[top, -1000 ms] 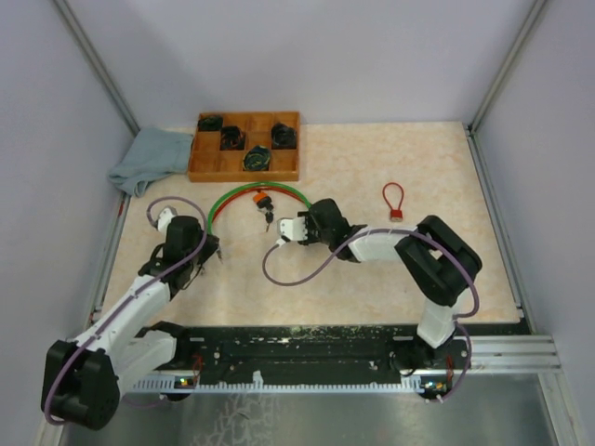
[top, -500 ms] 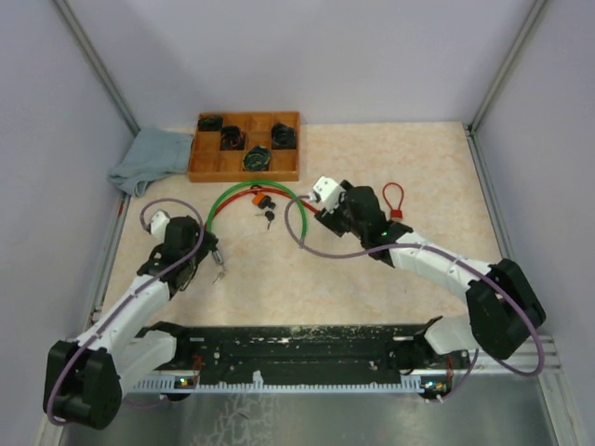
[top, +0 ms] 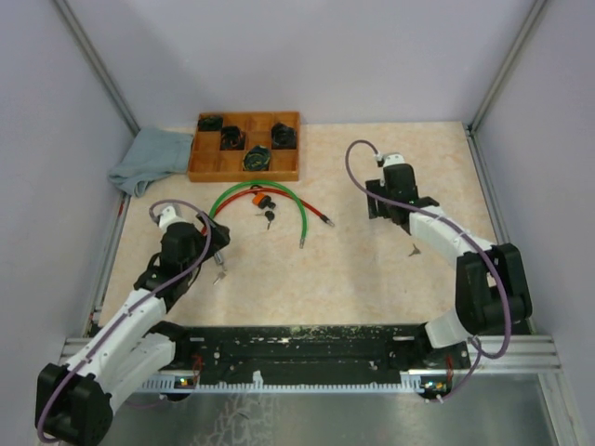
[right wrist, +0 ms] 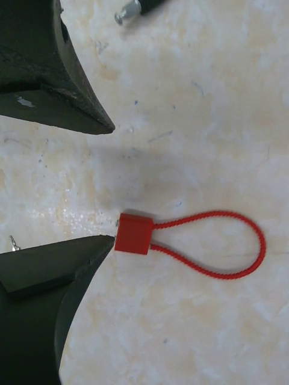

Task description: Unlock with the key

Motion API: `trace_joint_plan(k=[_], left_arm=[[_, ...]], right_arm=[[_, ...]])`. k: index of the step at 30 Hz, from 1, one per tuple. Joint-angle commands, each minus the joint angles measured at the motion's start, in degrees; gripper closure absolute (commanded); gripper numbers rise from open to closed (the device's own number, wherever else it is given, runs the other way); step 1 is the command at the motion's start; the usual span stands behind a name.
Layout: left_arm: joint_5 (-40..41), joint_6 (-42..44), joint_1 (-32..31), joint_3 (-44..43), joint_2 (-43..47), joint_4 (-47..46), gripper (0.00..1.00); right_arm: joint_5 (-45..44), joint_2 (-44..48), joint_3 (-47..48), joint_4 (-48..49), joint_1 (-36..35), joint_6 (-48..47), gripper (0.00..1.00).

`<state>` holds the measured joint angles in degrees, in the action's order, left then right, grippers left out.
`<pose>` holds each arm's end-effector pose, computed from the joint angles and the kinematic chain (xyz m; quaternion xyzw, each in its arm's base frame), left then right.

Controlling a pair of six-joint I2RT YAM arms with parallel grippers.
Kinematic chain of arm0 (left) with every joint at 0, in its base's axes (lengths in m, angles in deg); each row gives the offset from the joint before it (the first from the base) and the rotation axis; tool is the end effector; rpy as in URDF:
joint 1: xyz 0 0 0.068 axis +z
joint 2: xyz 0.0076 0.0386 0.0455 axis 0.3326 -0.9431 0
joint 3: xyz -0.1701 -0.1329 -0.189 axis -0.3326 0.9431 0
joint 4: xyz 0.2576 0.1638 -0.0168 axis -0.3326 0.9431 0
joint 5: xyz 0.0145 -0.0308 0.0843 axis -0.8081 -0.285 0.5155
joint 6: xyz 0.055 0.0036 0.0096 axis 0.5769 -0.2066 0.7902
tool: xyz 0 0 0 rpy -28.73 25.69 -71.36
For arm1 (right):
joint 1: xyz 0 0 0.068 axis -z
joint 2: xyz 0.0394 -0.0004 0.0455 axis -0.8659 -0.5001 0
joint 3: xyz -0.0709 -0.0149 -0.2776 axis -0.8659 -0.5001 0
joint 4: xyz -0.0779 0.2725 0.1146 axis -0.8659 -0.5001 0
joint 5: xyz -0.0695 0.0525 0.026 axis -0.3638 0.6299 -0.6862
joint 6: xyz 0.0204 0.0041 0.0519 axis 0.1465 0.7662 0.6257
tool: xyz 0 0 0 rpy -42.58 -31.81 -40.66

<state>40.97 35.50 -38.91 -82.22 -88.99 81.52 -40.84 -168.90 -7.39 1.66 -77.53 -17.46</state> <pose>0.2089 -0.0610 0.2088 -0.2463 0.8197 -0.1384 0.4983 0.3402 0.1004 0.2198 -0.0894 0.9038 -0.0113 0.4184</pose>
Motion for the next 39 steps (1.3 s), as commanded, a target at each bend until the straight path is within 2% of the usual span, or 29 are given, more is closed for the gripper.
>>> trace_joint_plan(k=[1, 6, 10, 17, 20, 24, 27, 35, 39], left_arm=[[-3.98, 4.95, -1.88, 1.02, 0.66, -5.33, 0.00], [-6.97, 7.52, -2.77, 2.14, 0.09, -8.97, 0.00], [-6.27, 8.04, -3.30, 2.06, -0.17, -8.91, 0.00], [-6.61, 8.53, -4.05, 2.25, -0.30, -9.76, 0.00], [-6.37, 8.53, -4.29, 2.27, -0.24, -9.74, 0.00], [-6.68, 8.47, -4.58, 2.39, -0.05, -10.01, 0.00], [-7.25, 8.37, -4.64, 2.54, 0.11, -10.45, 0.00], [-8.59, 8.27, -4.82, 2.80, 0.48, -10.94, 0.00], [-9.05, 8.09, -4.79, 2.85, 0.46, -10.91, 0.00]], right_arm=[[1.30, -3.37, 3.59, -1.96, 4.90, 5.74, 0.32], [4.61, -8.80, 6.02, -2.54, 8.77, 7.34, 0.32], [4.88, -13.57, 7.76, -2.20, 10.19, 6.87, 0.33], [4.89, -18.48, 9.84, -2.32, 11.33, 6.25, 0.41], [5.59, -18.57, 9.85, -3.12, 11.30, 5.90, 0.49], [7.22, -16.09, 7.63, -3.11, 11.19, 5.79, 0.70], [7.55, -12.76, 4.75, -2.91, 10.30, 6.08, 0.80], [5.31, 0.87, -0.51, -5.39, 2.93, 8.06, 0.84], [2.82, 6.71, -2.13, -7.97, -4.42, 10.17, 0.85]])
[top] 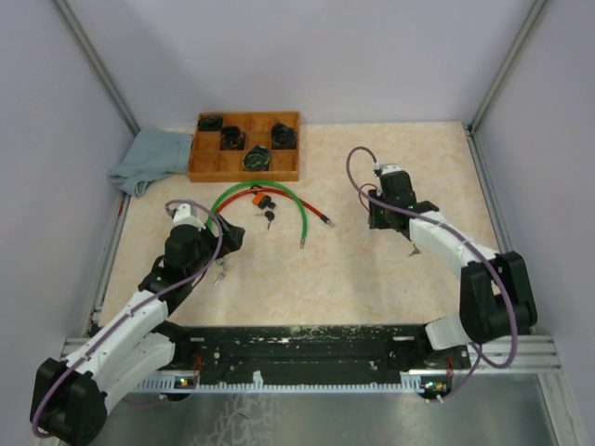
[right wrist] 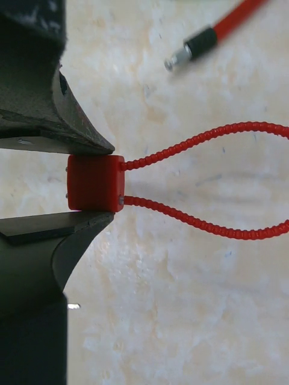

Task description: Unlock with the key

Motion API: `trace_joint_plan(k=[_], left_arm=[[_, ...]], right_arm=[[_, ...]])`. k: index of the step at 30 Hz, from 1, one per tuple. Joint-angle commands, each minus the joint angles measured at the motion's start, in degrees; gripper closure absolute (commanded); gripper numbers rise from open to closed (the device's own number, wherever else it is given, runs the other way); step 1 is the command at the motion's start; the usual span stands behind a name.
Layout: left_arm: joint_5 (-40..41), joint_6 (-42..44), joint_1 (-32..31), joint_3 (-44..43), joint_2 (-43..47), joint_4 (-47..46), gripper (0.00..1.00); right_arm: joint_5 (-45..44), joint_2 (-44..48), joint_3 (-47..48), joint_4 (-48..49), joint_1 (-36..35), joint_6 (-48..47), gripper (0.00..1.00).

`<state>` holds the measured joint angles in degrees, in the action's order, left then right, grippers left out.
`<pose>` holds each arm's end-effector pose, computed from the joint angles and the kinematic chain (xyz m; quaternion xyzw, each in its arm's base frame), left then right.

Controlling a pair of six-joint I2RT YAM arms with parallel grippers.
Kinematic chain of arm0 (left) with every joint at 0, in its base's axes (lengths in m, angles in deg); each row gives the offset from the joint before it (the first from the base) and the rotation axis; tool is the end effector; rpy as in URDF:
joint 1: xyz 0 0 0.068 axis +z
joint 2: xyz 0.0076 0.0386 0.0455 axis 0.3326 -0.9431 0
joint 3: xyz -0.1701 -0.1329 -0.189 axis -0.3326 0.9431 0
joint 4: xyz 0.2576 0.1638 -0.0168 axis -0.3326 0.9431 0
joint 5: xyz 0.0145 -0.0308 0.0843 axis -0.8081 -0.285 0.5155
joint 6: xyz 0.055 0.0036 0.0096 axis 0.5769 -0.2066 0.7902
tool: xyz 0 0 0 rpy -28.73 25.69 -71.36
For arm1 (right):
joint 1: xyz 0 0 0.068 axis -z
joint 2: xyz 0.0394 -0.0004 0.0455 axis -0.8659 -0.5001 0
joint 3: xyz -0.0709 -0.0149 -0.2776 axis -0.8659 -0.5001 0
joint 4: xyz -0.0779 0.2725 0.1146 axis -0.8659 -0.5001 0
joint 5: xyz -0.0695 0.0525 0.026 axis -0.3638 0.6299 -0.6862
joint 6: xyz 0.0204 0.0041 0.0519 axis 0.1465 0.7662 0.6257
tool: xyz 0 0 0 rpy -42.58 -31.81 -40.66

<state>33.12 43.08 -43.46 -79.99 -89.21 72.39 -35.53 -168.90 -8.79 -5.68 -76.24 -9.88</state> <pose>0.2060 -0.0842 0.2082 -0.1264 0.8206 -0.2050 0.5183 0.3276 0.0921 0.2007 -0.0432 0.9381 0.0363 0.3418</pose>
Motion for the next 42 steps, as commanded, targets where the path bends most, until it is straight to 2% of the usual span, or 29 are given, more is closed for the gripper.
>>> trace_joint_plan(k=[1, 6, 11, 15, 18, 21, 26, 32, 42], left_arm=[[-1.32, 0.35, -0.25, 0.64, 0.57, -1.75, 0.00], [-1.71, 0.19, -0.24, 0.62, 0.12, -2.10, 0.00], [-1.77, -0.13, -0.28, 0.65, 0.01, -1.97, 0.00], [-1.12, -0.47, -0.27, 0.50, 0.29, -1.39, 0.00], [-0.71, -0.82, -0.27, 0.41, 0.35, -0.96, 0.00], [2.18, -2.16, -0.27, -0.05, 0.59, 1.52, 0.00], [4.93, -3.15, -0.23, -0.43, 0.84, 3.56, 0.00], [5.46, -3.35, -0.25, -0.48, 1.20, 4.06, 0.00], [4.92, -3.51, -0.29, -0.31, 1.36, 3.81, 0.00]], right_arm=[[-2.78, 7.95, -1.18, -0.90, -7.86, 2.95, 0.85], [-5.78, 11.14, -2.45, -2.10, -18.71, 8.25, 0.85], [-9.61, 9.96, -2.09, -1.08, -28.59, 12.67, 0.85], [-11.18, 6.00, -0.17, 0.20, -35.30, 15.23, 0.84], [-8.95, 1.31, 0.71, 2.70, -38.47, 17.69, 0.84], [-9.95, -3.30, 2.60, 4.56, -42.05, 19.68, 0.84], [-9.91, -10.17, 5.55, 8.95, -44.04, 22.14, 0.83], [-10.26, -16.72, 8.91, 8.10, -44.38, 22.94, 0.77], [-5.56, -17.84, 13.09, 2.80, -44.48, 19.39, 0.50]])
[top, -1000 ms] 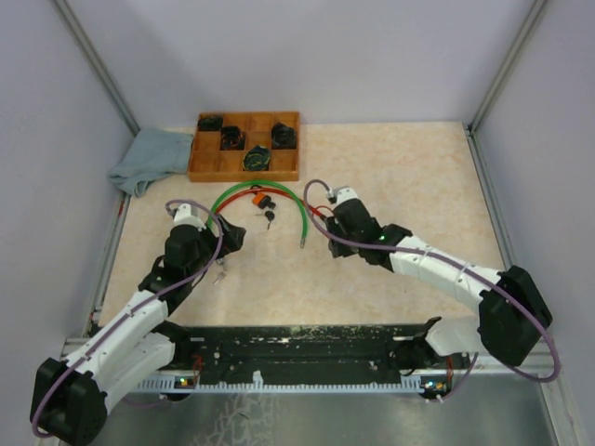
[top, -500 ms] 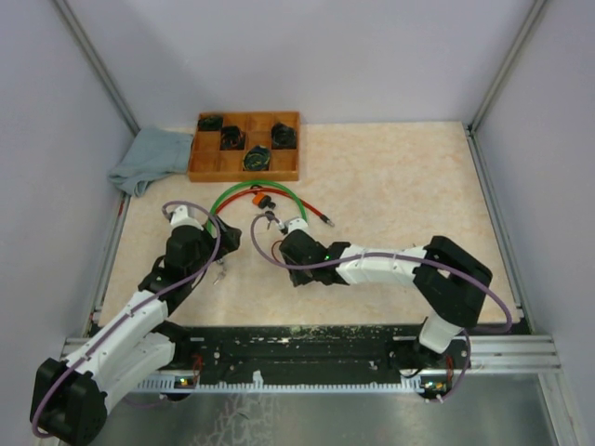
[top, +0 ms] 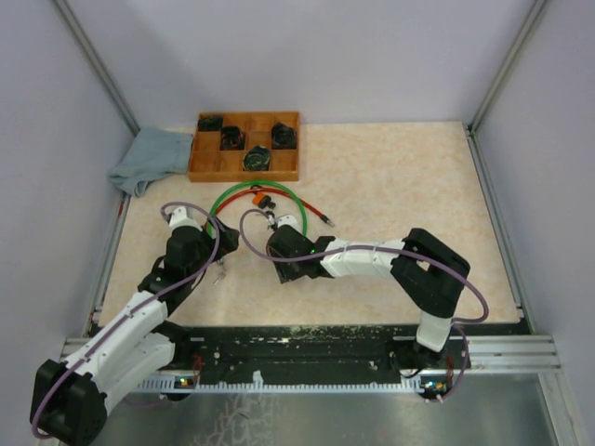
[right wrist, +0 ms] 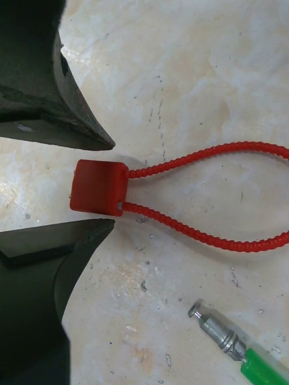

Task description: Unlock with the key

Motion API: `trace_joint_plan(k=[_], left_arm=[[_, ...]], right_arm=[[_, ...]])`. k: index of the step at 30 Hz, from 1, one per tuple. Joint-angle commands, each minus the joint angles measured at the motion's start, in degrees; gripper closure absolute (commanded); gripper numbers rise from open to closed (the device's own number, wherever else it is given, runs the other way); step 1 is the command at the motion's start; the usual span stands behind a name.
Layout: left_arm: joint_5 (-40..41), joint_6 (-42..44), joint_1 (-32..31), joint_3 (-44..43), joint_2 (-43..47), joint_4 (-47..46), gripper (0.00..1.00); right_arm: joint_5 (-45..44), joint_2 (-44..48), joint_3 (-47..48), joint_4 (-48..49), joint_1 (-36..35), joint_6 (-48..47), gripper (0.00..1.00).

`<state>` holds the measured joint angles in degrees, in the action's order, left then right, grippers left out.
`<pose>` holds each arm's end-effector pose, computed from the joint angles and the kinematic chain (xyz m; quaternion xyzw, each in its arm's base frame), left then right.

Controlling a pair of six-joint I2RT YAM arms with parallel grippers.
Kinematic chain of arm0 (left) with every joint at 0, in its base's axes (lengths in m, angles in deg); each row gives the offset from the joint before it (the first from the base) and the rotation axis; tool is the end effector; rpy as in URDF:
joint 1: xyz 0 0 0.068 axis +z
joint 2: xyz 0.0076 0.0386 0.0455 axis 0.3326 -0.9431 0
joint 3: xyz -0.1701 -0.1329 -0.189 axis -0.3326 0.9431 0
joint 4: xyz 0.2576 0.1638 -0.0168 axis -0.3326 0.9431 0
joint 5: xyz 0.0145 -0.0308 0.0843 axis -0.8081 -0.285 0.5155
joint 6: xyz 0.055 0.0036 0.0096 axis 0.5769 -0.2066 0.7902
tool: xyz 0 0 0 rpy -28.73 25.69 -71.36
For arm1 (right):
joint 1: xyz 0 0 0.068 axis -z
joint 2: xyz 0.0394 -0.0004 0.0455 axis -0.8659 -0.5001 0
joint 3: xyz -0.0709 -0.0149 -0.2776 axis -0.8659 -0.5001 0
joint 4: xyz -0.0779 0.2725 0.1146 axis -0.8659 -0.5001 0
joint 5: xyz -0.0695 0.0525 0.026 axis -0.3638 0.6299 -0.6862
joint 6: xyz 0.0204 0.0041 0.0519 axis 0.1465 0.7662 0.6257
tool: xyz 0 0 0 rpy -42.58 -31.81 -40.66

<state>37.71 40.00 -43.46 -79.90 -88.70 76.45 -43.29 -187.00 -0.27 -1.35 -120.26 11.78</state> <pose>0.2027 -0.0794 0.2024 -0.1685 0.8279 -0.1736 0.5059 0.2048 0.3415 0.1461 -0.2090 0.9260 0.1382 0.2825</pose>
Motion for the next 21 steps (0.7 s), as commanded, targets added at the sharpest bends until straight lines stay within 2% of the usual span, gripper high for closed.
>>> trace_joint_plan(k=[1, 10, 17, 21], left_arm=[[0.29, -0.43, -0.25, -0.43, 0.94, -0.26, 0.00], [-0.19, -0.34, -0.37, -0.29, 1.27, -0.48, 0.00], [-0.36, -0.26, -0.41, -0.26, 1.26, -0.68, 0.00], [-0.54, -0.21, -0.48, -0.13, 1.13, -0.84, 0.00]], right_arm=[[2.77, 0.69, 5.06, -2.38, -0.46, -2.96, 0.49], [-4.91, 8.93, 4.71, -13.83, 2.06, -4.92, 0.45], [-8.38, 17.91, -2.98, -17.16, 11.10, -4.12, 0.45], [-7.32, 23.41, -7.70, -17.86, 19.23, -3.93, 0.45]])
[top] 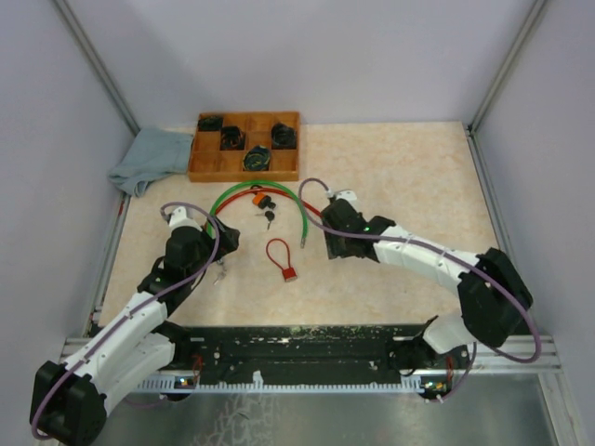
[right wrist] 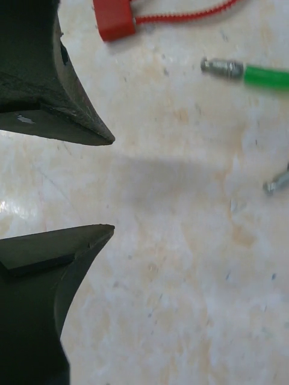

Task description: Unlock with the key

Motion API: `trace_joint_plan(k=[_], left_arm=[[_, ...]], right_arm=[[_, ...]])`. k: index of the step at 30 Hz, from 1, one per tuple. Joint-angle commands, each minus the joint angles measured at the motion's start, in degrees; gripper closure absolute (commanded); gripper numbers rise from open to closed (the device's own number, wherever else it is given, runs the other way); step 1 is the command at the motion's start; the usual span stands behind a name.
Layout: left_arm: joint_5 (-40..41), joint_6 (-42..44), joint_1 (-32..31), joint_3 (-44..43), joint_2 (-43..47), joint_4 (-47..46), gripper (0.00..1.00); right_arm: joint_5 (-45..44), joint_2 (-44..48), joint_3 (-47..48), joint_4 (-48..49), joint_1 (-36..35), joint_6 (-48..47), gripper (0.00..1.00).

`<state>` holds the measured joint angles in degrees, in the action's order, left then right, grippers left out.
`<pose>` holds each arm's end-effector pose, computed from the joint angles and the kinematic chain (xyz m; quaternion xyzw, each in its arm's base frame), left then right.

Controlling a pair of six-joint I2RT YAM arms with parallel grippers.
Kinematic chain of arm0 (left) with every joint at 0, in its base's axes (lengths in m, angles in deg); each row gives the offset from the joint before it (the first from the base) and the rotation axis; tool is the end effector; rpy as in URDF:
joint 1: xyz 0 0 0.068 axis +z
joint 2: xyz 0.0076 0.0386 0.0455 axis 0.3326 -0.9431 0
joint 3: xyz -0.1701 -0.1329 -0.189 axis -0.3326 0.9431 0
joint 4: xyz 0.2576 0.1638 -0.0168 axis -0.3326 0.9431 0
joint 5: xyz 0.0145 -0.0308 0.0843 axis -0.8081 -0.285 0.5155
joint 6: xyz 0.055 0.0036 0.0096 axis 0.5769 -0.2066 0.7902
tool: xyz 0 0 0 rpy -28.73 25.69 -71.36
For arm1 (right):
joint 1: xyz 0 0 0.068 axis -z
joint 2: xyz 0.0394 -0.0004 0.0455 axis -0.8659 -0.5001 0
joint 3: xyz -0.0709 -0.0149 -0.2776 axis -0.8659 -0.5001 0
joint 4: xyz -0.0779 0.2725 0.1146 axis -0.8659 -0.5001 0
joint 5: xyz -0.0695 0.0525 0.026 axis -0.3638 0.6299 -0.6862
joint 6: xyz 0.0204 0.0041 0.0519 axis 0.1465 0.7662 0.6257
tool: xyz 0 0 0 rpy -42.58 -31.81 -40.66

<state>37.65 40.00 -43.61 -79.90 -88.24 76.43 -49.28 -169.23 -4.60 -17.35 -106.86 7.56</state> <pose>0.2019 -0.0797 0.2040 -0.1673 0.8260 -0.1767 0.5084 0.2379 0.2360 0.2125 -0.1223 0.9414 0.0390 0.3119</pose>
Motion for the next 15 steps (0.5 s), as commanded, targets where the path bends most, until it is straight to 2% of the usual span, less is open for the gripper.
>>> trace_joint_plan(k=[1, 7, 10, 15], left_arm=[[-0.49, -0.17, -0.34, -0.11, 0.65, -0.87, 0.00], [-0.92, -0.20, -0.37, -0.08, 0.75, -1.03, 0.00], [-0.98, -0.25, -0.37, 0.00, 0.85, -1.14, 0.00], [-1.19, -0.14, -0.38, 0.02, 0.93, -1.23, 0.00]], right_arm=[[-0.88, 7.10, -4.56, -1.75, 8.27, 0.16, 0.45], [2.47, 14.17, -12.24, 3.22, 23.14, -2.40, 0.44], [2.67, 14.66, -14.07, 5.04, 30.48, -3.67, 0.45], [2.08, 12.95, -15.35, 8.22, 38.15, -5.66, 0.47]])
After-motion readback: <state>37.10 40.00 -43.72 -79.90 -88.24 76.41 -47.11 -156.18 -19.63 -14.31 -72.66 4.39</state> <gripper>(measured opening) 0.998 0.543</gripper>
